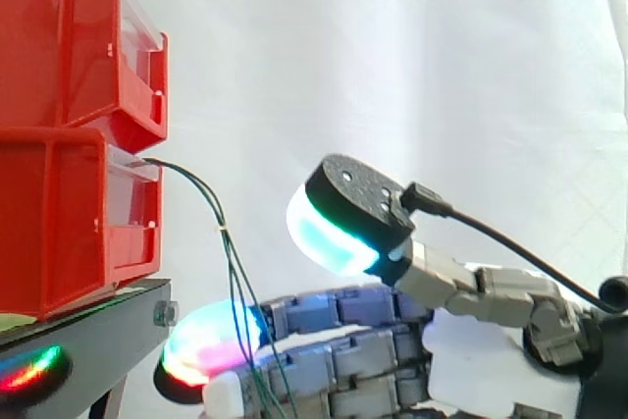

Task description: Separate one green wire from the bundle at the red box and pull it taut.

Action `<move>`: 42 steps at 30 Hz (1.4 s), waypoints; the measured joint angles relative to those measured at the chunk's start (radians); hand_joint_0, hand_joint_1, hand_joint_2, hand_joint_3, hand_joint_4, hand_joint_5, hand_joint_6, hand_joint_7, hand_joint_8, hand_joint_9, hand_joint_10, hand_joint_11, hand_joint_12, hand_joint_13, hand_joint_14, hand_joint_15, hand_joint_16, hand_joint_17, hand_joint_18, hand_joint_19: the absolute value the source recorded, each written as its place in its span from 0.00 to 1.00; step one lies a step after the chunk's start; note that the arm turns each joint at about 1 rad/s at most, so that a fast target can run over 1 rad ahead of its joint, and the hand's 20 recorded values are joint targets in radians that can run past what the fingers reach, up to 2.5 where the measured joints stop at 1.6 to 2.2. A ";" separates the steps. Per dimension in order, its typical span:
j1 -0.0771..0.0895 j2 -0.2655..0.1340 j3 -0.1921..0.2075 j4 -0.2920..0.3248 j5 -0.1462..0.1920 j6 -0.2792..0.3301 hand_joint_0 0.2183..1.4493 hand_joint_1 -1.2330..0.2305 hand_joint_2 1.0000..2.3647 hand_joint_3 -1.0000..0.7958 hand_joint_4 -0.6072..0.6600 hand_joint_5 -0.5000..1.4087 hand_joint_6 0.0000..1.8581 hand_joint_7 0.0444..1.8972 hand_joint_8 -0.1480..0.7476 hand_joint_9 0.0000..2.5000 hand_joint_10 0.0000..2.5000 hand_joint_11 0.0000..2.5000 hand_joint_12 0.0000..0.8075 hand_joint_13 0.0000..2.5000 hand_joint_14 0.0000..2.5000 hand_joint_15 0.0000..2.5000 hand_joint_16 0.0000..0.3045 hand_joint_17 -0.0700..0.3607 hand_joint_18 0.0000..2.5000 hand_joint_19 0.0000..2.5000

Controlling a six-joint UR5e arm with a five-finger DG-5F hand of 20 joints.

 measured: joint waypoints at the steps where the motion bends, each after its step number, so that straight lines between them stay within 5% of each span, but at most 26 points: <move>1: 0.000 0.000 0.007 -0.003 0.000 -0.002 0.25 0.44 0.00 0.28 0.73 0.19 0.27 0.43 0.47 0.33 0.00 0.11 0.46 0.24 0.00 0.07 0.17 0.43 0.21 0.13; 19: 0.011 -0.001 0.035 -0.001 0.001 -0.022 0.30 0.42 0.01 0.33 0.70 0.22 0.27 0.56 0.47 0.38 0.00 0.14 0.44 0.27 0.00 0.09 0.16 0.41 0.23 0.15; 42: 0.024 0.001 0.036 -0.033 0.001 0.065 0.31 0.34 0.00 0.30 0.63 0.22 0.27 0.68 0.45 0.38 0.01 0.16 0.44 0.28 0.00 0.10 0.15 0.41 0.25 0.16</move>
